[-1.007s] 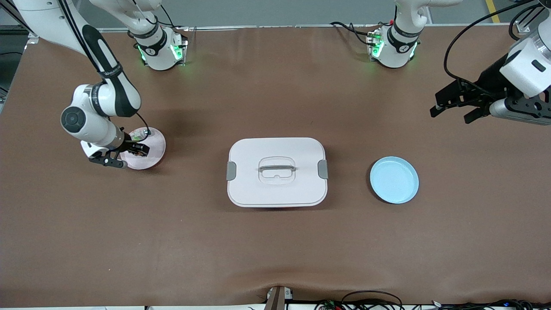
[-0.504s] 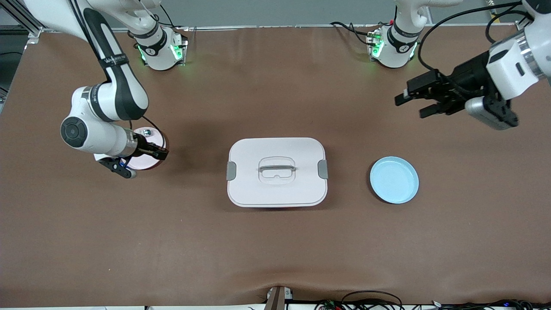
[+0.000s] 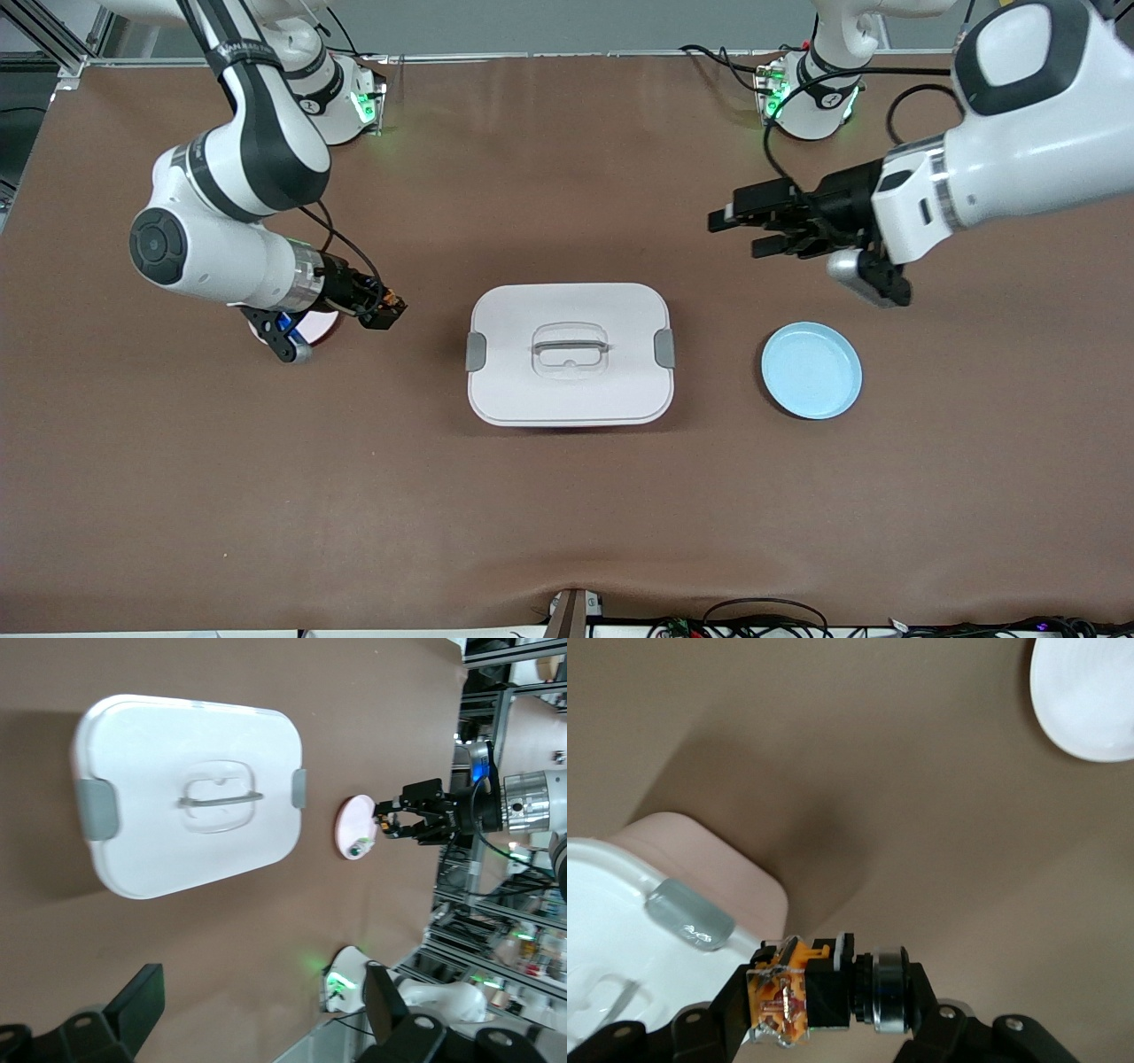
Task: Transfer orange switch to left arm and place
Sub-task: 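Carry the switch over the white box while the left gripper approaches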
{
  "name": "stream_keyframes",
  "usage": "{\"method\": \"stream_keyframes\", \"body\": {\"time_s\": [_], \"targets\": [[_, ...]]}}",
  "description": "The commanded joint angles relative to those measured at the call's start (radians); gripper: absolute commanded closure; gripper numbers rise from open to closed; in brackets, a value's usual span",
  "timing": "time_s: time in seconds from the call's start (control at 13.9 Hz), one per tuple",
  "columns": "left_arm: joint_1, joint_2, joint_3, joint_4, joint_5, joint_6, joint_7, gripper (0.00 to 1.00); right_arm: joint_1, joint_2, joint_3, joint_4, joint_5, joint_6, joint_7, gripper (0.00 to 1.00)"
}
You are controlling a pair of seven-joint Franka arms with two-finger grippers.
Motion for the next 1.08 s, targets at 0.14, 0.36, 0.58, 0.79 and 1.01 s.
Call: {"method": "stream_keyframes", "body": {"time_s": [0.14, 0.36, 0.58, 0.79, 1.01], "targets": [[-0.089, 0.057, 0.0, 0.007, -0.083, 0.119, -0.019, 0.0, 0.081, 0.012, -0.009, 0.141, 0.159, -0.02, 0.247, 1.0], [-0.138, 0.089, -0.007, 0.001, -0.092, 0.232, -0.046, 0.0, 0.13, 0.041, -0.009, 0.23, 0.165, -0.012, 0.407, 1.0], [-0.187, 0.091, -0.009, -0.026, -0.142, 0.349, -0.097, 0.0, 0.167, 0.091, -0.009, 0.301, 0.163, -0.009, 0.546, 1.0], [-0.221, 0.104, -0.009, -0.026, -0.15, 0.424, -0.125, 0.0, 0.186, 0.137, -0.009, 0.387, 0.163, -0.003, 0.678, 1.0], [-0.261, 0.127, -0.01, -0.024, -0.163, 0.485, -0.126, 0.0, 0.198, 0.207, -0.009, 0.508, 0.163, -0.001, 0.798, 1.0]]}}
